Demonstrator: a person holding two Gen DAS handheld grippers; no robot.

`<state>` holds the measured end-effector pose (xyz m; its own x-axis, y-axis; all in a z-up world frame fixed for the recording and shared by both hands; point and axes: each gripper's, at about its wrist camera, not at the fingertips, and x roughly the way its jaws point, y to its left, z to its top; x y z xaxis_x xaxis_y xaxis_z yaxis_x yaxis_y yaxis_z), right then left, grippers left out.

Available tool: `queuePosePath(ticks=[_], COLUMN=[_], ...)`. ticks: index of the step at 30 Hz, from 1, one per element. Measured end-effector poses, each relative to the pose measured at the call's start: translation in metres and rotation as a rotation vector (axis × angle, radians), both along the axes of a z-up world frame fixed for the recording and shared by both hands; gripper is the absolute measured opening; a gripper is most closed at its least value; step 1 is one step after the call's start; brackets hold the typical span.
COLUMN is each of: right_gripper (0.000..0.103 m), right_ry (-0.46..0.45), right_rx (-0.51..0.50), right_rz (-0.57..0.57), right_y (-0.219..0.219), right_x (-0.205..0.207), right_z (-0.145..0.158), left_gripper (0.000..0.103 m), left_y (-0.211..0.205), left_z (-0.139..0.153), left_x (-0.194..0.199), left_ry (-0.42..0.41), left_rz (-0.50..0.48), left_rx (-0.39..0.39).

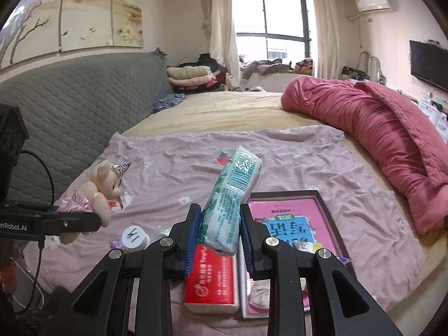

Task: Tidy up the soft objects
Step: 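Carry the bear with the left tool while the right tool carries the tissue pack toward the tray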

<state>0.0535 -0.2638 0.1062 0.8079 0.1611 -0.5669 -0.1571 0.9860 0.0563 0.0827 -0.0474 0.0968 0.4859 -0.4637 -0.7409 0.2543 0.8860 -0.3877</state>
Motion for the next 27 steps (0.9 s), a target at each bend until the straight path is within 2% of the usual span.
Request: queuePosePath(ticks=[15,22,27], right_gripper=[0.028,0.028,0.028], right_ry=[0.043,0.058,0.093], right_rx=[0.007,0.062,0.062], right_rz=[-0.181,-0.201,-0.18], right_y=[-0.117,-0.14,-0.142], right_x=[0.001,-0.002,0.0], right_z=[-0.024,-0.038,-0.051], left_gripper=[0.044,0.044,0.044], left_y=[-0.105,-0.147,-0.171], left_z=[-0.015,-0.032,-0.045], left_x=[0.015,0.024,0.035], left_ry=[0.037,0.068,0.085], left_rz=[-0.173,-0.238,-0.264], left_rx=[0.06,0.096,0.126])
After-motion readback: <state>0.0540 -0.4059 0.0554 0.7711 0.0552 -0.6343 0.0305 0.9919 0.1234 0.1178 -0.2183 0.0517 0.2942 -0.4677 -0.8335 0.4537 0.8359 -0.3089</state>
